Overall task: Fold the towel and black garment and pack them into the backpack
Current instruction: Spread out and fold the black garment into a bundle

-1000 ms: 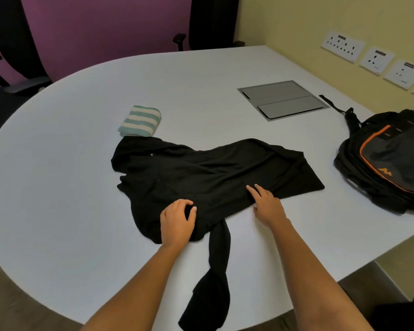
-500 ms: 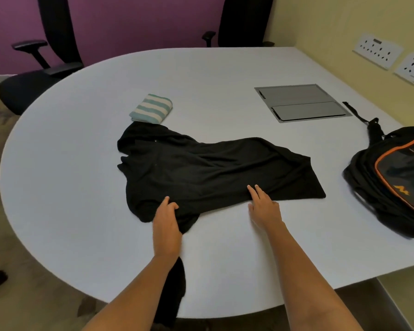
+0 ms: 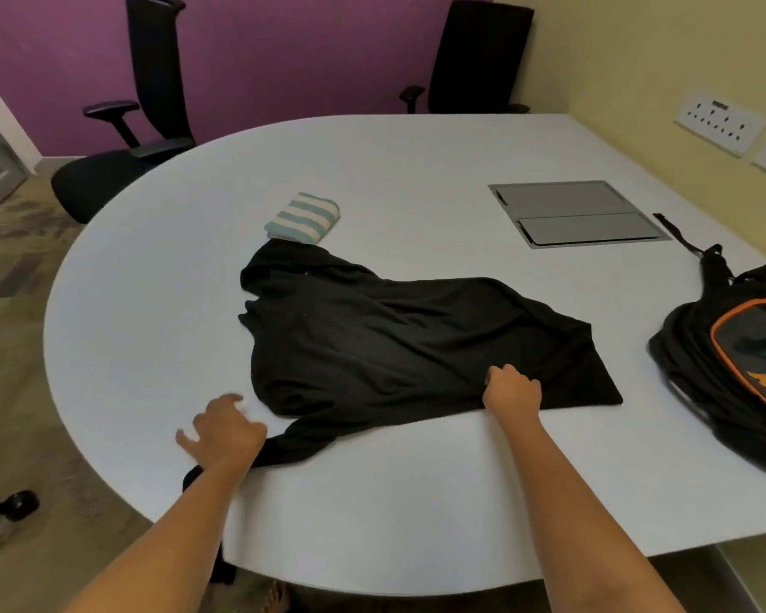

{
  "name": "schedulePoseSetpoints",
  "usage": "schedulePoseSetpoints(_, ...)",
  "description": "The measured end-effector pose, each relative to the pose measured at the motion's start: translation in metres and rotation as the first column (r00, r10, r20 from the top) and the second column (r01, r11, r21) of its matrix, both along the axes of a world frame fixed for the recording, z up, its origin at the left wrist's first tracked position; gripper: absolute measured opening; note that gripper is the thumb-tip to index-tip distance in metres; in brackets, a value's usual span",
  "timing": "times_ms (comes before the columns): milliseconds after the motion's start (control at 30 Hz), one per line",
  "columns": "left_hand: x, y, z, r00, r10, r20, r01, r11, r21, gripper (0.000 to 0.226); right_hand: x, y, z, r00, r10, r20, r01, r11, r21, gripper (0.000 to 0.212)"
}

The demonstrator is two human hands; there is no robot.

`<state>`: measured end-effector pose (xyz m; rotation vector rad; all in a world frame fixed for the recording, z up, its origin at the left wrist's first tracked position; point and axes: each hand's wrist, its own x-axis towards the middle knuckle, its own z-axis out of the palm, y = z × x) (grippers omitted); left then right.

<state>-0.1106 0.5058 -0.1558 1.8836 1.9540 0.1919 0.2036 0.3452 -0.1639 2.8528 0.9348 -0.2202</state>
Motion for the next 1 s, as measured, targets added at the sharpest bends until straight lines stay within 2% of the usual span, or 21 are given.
schedulePoseSetpoints(133,0.059,0.018,0.037,0.959,-0.037,0.282,-0.012,0.985,0.173,0.047,0.013,0.008,0.014,0.999,-0.042,-0.022,0.041,0.999,-0.005,0.022)
schedulePoseSetpoints(233,0.101,0.031,0.044,0.916,-0.170,0.364,0.084,0.967,0.240,0.038,0.022,0.021,0.019,0.999,-0.047,0.020,0.045,0.992,0.116,0.025)
schedulePoseSetpoints(367,0.140,0.045,0.018,0.902,-0.344,0.262,0.280,0.926,0.253,0.031,0.038,0.048,0.017,0.998,0.029,-0.051,-0.013,0.955,0.298,0.028)
schedulePoseSetpoints(533,0.163,0.070,-0.019,0.912,-0.397,0.104,0.383,0.914,0.131,0.042,0.056,0.095,0.010,0.981,0.112,-0.161,-0.041,0.919,0.393,0.041)
schedulePoseSetpoints(633,0.166,0.089,-0.039,0.909,-0.416,0.040,0.414,0.909,0.042,0.054,0.065,0.121,-0.006,0.949,0.167,-0.268,-0.092,0.957,0.274,0.050)
schedulePoseSetpoints(733,0.159,0.100,-0.063,0.879,-0.475,-0.046,0.475,0.880,0.000,0.062,0.070,0.137,-0.029,0.926,0.138,-0.351,-0.107,0.989,0.106,0.057)
schedulePoseSetpoints(867,0.143,0.117,-0.080,0.838,-0.529,-0.135,0.544,0.831,0.119,0.067,0.080,0.157,-0.045,0.950,0.067,-0.305,-0.045,0.996,0.080,0.057)
schedulePoseSetpoints(1000,0.135,0.150,-0.083,0.768,-0.616,-0.177,0.639,0.754,0.150,0.068,0.094,0.179,-0.047,0.956,-0.011,-0.293,0.033,0.997,0.071,0.058)
